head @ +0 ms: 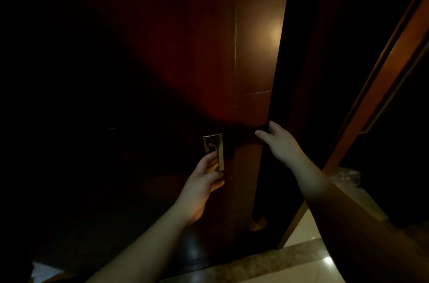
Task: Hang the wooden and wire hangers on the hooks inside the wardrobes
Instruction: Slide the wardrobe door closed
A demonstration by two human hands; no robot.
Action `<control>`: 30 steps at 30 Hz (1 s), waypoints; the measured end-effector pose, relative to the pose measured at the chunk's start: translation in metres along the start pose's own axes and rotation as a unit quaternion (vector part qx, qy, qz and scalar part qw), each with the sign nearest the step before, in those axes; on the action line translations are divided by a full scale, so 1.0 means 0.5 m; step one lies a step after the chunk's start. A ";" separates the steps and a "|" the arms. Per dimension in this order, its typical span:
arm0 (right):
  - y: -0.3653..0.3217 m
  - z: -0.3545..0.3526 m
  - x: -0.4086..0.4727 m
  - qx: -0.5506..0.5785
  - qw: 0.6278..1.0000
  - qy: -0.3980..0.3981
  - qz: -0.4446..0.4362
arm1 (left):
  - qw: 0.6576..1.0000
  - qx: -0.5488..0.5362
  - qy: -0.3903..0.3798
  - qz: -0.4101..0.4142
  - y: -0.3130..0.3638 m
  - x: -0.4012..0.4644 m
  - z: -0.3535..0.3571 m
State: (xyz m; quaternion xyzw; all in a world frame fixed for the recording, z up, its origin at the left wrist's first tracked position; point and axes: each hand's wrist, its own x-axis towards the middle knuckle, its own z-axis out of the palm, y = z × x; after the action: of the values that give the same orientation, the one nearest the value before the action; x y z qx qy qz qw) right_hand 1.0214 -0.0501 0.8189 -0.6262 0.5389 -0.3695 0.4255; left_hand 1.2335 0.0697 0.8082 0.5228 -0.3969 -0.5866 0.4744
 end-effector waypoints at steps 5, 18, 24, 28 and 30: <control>0.011 -0.019 0.002 0.012 1.000 0.007 0.003 | 1.000 0.004 -0.014 -0.014 0.005 0.015 0.035; 0.038 -0.092 0.011 -0.037 0.998 0.048 0.015 | 0.997 0.024 -0.059 -0.036 -0.006 0.058 0.105; 0.059 -0.139 0.016 -0.028 0.992 0.094 0.077 | 0.995 0.033 -0.081 -0.046 -0.006 0.077 0.132; 0.082 -0.096 -0.040 -0.047 0.963 0.247 0.098 | 0.992 0.065 -0.102 -0.043 -0.009 0.088 0.142; 0.096 -0.054 -0.074 -0.029 0.952 0.290 0.089 | 0.990 0.079 -0.106 -0.040 -0.012 0.093 0.150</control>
State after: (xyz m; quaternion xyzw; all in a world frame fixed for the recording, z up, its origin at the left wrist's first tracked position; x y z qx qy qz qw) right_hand 0.9739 -0.0199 0.7837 -0.4536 0.7030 -0.4801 0.2635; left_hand 1.1585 0.0236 0.8021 0.5090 -0.4686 -0.6240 0.3632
